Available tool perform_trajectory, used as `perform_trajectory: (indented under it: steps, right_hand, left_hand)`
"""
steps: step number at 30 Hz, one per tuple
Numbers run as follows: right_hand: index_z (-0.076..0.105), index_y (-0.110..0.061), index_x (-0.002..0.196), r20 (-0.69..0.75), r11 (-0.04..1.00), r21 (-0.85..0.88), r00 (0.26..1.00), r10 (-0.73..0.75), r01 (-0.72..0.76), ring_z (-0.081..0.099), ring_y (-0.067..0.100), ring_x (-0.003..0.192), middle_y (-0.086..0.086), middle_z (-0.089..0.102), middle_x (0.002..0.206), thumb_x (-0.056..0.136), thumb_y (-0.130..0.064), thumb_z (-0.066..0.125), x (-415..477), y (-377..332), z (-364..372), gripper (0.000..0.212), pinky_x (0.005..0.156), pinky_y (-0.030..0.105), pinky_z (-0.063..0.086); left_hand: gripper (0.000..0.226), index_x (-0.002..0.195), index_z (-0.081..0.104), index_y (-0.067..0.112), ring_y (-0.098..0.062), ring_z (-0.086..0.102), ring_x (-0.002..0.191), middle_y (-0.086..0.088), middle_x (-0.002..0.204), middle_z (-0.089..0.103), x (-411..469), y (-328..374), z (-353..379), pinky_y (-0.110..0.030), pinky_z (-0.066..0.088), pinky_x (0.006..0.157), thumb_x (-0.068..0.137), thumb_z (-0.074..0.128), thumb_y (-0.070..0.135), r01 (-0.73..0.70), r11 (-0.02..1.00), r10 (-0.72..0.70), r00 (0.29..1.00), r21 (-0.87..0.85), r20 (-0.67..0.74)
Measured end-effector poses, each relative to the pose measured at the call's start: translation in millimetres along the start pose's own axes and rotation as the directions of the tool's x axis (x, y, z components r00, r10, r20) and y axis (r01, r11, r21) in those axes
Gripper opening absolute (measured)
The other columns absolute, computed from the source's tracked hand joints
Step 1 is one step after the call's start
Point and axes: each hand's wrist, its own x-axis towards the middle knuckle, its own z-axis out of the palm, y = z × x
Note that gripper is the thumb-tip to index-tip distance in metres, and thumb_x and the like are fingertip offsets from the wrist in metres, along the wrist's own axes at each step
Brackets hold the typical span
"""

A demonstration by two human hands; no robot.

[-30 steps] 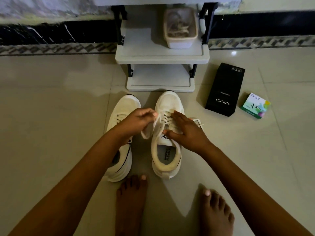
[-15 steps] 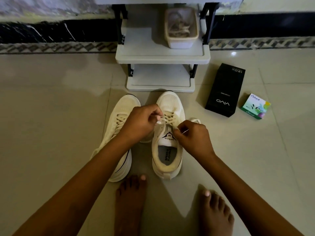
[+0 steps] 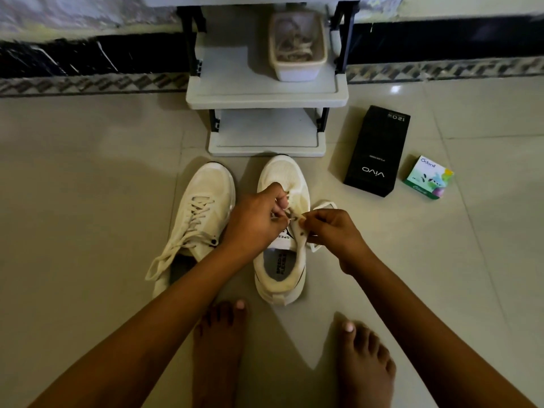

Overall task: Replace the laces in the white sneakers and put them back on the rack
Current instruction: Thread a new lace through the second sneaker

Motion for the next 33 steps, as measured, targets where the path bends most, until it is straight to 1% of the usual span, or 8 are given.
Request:
perform_trajectory:
  steps: [8,15,21,24,27,29,31,33]
  right_hand:
    - [0.065,-0.012,0.110,0.068,0.996,-0.060,0.995,-0.069,0.073,0.061,0.016,0.084,0.009,0.065,0.103,0.092,-0.013,0.056,-0.3,2.1,-1.3,0.020,0.072,0.019,0.050]
    - [0.068,-0.020,0.100,0.149,0.993,-0.033,0.983,-0.106,0.112,0.064,0.017,0.094,-0.001,0.068,0.098,0.093,-0.007,0.054,-3.5,1.1,-5.3,0.021,0.081,0.022,0.054]
    - [0.067,-0.010,0.086,0.029,0.933,-0.233,0.961,-0.276,0.275,0.060,0.010,0.067,-0.001,0.063,0.078,0.088,-0.007,0.063,4.4,2.0,3.0,0.006,0.062,0.010,0.048]
    - [0.061,-0.014,0.087,0.033,0.846,-0.436,0.944,-0.327,0.308,0.052,0.007,0.069,-0.003,0.057,0.082,0.091,-0.014,0.059,5.6,0.8,4.6,0.005,0.057,0.007,0.039]
    - [0.055,-0.013,0.089,0.039,0.791,-0.521,0.935,-0.353,0.320,0.051,0.015,0.078,0.000,0.056,0.087,0.095,-0.012,0.052,5.0,-1.2,0.5,0.007,0.061,0.011,0.036]
    - [0.054,-0.010,0.090,0.011,0.854,-0.411,0.938,-0.346,0.319,0.054,0.016,0.083,0.004,0.059,0.090,0.097,-0.009,0.046,3.6,-6.5,-4.8,0.010,0.064,0.013,0.040]
    - [0.053,-0.008,0.095,-0.018,0.949,-0.110,0.954,-0.299,0.296,0.061,0.012,0.090,0.001,0.064,0.092,0.100,-0.013,0.040,-0.6,-18.8,-11.6,0.015,0.076,0.017,0.044]
    - [0.049,-0.011,0.092,0.014,0.938,0.238,0.965,-0.263,0.253,0.066,0.012,0.090,-0.003,0.068,0.087,0.102,-0.020,0.033,-3.1,-33.0,-18.3,0.021,0.086,0.027,0.049]
  left_hand:
    - [0.020,0.088,0.052,0.016,-0.012,0.061,0.071,0.000,0.077,0.064,2.8,0.2,1.3,-0.032,0.054,0.067,0.079,0.069,0.010,-0.058,0.997,0.058,0.998,0.053,0.007]
    - [0.019,0.081,0.049,0.017,-0.014,0.054,0.062,0.000,0.070,0.057,0.2,2.6,4.2,-0.030,0.047,0.057,0.082,0.068,0.014,-0.083,0.993,0.085,0.996,0.085,-0.029]
    - [0.020,0.097,0.057,0.015,-0.017,0.062,0.090,-0.002,0.094,0.065,-1.6,-2.0,-1.9,-0.033,0.053,0.077,0.080,0.067,0.008,-0.062,0.998,0.063,0.995,-0.020,0.077]
    - [0.045,0.119,0.056,0.015,-0.018,0.054,0.110,-0.004,0.121,0.057,-0.5,-10.5,-11.6,-0.026,0.044,0.088,0.078,0.073,0.020,-0.036,0.997,0.026,0.991,0.069,0.132]
    - [0.062,0.132,0.050,0.021,-0.011,0.053,0.112,0.001,0.130,0.056,1.0,-16.9,-17.9,-0.020,0.039,0.085,0.077,0.074,0.035,0.092,0.993,-0.105,0.969,0.069,0.223]
    - [0.067,0.134,0.049,0.022,-0.009,0.053,0.113,0.003,0.132,0.056,2.1,-17.9,-19.0,-0.019,0.039,0.083,0.075,0.075,0.040,0.127,0.991,-0.133,0.955,0.040,0.266]
    - [0.072,0.137,0.046,0.021,-0.012,0.051,0.120,0.002,0.137,0.053,3.1,-17.8,-20.1,-0.019,0.037,0.088,0.075,0.075,0.041,0.118,0.991,-0.131,0.942,0.060,0.308]
    - [0.074,0.140,0.043,0.021,-0.016,0.047,0.126,0.000,0.141,0.049,4.1,-16.6,-22.5,-0.021,0.033,0.094,0.075,0.075,0.040,0.106,0.991,-0.130,0.929,0.087,0.347]
